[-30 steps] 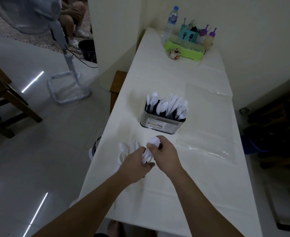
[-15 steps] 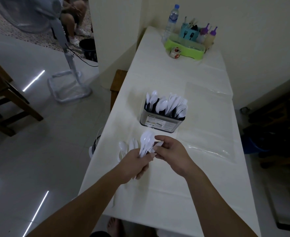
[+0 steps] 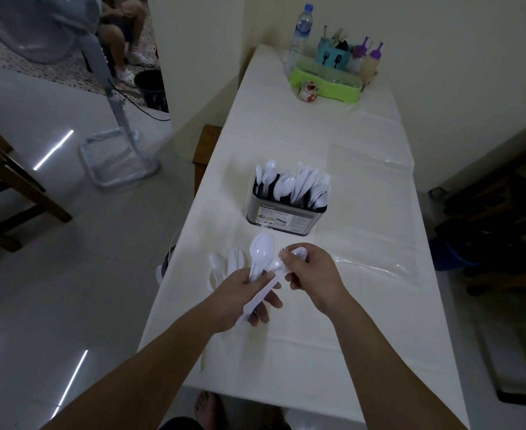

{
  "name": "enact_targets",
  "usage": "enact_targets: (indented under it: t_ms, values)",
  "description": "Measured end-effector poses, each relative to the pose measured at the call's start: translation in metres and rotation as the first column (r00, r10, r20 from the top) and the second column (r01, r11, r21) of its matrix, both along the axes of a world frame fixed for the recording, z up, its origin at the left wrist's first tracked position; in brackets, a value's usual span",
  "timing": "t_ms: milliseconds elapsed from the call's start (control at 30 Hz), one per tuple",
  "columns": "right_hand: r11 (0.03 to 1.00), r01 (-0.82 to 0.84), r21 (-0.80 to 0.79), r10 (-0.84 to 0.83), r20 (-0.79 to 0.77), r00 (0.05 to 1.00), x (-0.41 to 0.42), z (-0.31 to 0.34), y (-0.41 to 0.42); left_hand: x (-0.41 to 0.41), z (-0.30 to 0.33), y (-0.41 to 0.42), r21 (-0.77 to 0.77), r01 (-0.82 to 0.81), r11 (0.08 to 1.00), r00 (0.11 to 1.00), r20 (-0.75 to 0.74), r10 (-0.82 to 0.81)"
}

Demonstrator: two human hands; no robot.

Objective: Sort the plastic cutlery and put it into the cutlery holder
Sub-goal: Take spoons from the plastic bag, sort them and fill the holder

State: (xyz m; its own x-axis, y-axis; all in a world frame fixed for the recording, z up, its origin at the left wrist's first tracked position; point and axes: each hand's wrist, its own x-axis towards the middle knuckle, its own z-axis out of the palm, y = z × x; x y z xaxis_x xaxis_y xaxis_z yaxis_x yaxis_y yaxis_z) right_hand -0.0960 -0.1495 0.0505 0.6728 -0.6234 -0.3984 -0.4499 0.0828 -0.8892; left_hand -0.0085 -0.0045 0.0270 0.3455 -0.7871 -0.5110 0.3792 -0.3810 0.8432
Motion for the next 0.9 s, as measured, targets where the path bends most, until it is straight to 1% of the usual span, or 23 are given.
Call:
enact_targets:
  t_ms: [100,167,267,400,467,500,567,600,700,733,767,800,867,900]
  values:
    - [1.000,0.031,0.003,-0.031,-0.019,0.999,-0.001,0.000,0.001,-0.001,-0.003,-0.001,0.027,-0.058,0.998,0.998,0.018,0.058]
    - [0.999,0.048,0.005,-0.048,-0.050,0.998,0.001,0.001,0.001,-0.001,-0.004,-0.002,0.048,-0.069,0.996,0.997,0.028,0.068]
    - [0.997,0.074,0.015,-0.073,-0.082,0.994,0.003,0.001,0.001,-0.001,-0.004,-0.002,0.045,-0.068,0.997,0.995,0.070,0.065]
    - [0.992,0.119,0.037,-0.116,-0.090,0.989,0.007,-0.001,0.002,-0.002,-0.014,-0.004,0.066,-0.152,0.986,0.980,0.142,0.142]
    - [0.988,0.137,0.078,-0.130,-0.089,0.988,0.008,-0.003,0.004,0.000,-0.021,-0.005,0.148,-0.192,0.970,0.968,0.192,0.162]
    - [0.986,0.136,0.094,-0.127,-0.098,0.987,0.008,-0.005,0.004,0.001,-0.026,-0.004,0.210,-0.189,0.959,0.958,0.253,0.134]
    - [0.989,0.110,0.097,-0.096,-0.138,0.986,0.007,-0.011,0.007,0.003,-0.034,0.000,0.335,-0.157,0.929,0.918,0.395,0.013]
    - [0.991,0.094,0.092,-0.079,-0.162,0.984,0.006,-0.014,0.008,0.003,-0.038,0.003,0.377,-0.156,0.913,0.904,0.426,-0.022]
    - [0.994,0.061,0.095,-0.041,-0.201,0.979,0.004,-0.026,0.016,0.003,-0.047,0.009,0.438,-0.180,0.881,0.914,0.405,-0.015]
    - [0.994,0.048,0.099,-0.027,-0.208,0.978,0.003,-0.030,0.018,0.003,-0.048,0.009,0.453,-0.192,0.871,0.907,0.421,-0.019]
    - [0.994,0.035,0.100,-0.012,-0.217,0.976,0.002,-0.034,0.021,0.003,-0.049,0.009,0.473,-0.200,0.858,0.882,0.468,-0.052]
    - [0.995,0.020,0.097,0.003,-0.227,0.974,0.002,-0.037,0.023,0.003,-0.051,0.010,0.499,-0.205,0.842,0.828,0.547,-0.123]
    - [0.997,-0.008,0.078,0.027,-0.240,0.970,0.002,-0.043,0.027,0.001,-0.054,0.013,0.562,-0.241,0.791,0.663,0.691,-0.289]
    - [0.998,-0.018,0.068,0.034,-0.242,0.970,0.002,-0.046,0.028,-0.001,-0.054,0.014,0.569,-0.274,0.776,0.585,0.738,-0.335]
